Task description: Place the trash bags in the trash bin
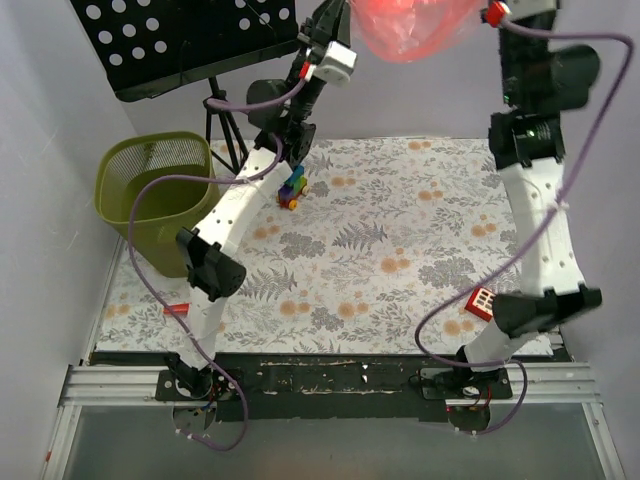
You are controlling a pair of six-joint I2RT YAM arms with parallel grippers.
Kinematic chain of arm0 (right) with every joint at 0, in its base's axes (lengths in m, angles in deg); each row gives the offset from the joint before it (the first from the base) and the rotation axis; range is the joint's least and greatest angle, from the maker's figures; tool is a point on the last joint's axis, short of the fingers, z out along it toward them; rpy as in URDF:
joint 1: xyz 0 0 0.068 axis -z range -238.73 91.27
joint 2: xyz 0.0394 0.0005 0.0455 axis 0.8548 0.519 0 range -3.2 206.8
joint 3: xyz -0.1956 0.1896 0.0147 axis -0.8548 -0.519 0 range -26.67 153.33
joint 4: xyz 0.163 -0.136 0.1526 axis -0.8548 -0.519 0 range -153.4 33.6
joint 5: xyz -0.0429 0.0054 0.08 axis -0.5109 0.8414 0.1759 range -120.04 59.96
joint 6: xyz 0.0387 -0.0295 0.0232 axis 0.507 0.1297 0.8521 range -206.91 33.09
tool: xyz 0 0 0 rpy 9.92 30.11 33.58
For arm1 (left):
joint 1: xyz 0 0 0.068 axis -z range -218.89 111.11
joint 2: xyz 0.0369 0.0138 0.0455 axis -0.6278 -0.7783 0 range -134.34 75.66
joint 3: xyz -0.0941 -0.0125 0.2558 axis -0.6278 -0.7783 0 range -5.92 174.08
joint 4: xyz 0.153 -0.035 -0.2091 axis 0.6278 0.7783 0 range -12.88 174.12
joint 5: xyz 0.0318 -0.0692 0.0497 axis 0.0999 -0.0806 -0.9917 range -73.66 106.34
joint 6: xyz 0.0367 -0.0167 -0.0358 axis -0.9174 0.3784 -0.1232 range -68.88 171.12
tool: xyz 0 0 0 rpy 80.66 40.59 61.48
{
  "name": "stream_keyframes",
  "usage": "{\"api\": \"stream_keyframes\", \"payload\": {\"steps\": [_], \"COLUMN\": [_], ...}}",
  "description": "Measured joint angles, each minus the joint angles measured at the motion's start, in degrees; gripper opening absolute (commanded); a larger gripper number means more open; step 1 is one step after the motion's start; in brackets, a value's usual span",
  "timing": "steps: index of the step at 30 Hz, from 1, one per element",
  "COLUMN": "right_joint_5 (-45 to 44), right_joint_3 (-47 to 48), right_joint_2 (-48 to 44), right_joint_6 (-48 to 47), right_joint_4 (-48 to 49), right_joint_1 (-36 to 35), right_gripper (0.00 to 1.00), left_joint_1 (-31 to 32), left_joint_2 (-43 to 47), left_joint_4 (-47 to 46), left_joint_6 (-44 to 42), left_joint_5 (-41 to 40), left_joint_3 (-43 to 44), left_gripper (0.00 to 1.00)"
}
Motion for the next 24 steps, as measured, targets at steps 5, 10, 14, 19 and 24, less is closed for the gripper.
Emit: {"api": "stream_keyframes", "payload": {"steps": [5, 10, 14, 19, 24], "right_joint_5": [-2.86, 6.49, 15.3, 21.68, 22.23], "right_joint_3": [-29.11, -73.31, -100.39, -97.11, -89.5], "right_joint_2": [-23.91, -45.55, -63.6, -98.14, -88.43], "right_joint_6": [-7.61, -21.86, -25.49, -28.33, -23.93], "right_joint_4": [25.09, -1.27, -41.9, -52.85, -53.29], "right_joint_1": [-1.27, -3.72, -9.14, -9.22, -9.25], "right_gripper": [0.01, 0.01, 0.01, 0.01, 0.01], "left_joint_1": [3.26, 2.82, 5.44, 9.25, 9.05], "left_joint_2": [16.55, 43.39, 67.58, 78.09, 79.97], "left_joint_4": [-21.55, -7.08, 15.37, 20.9, 23.32], "left_joint_6": [-8.48, -36.79, -41.4, -39.56, -32.85], "left_joint_5": [-0.37, 9.68, 18.4, 19.37, 17.81], "left_joint_3": [-27.17, -84.5, -128.37, -130.49, -123.99], "left_gripper": [0.0, 0.0, 0.0, 0.0, 0.0]}}
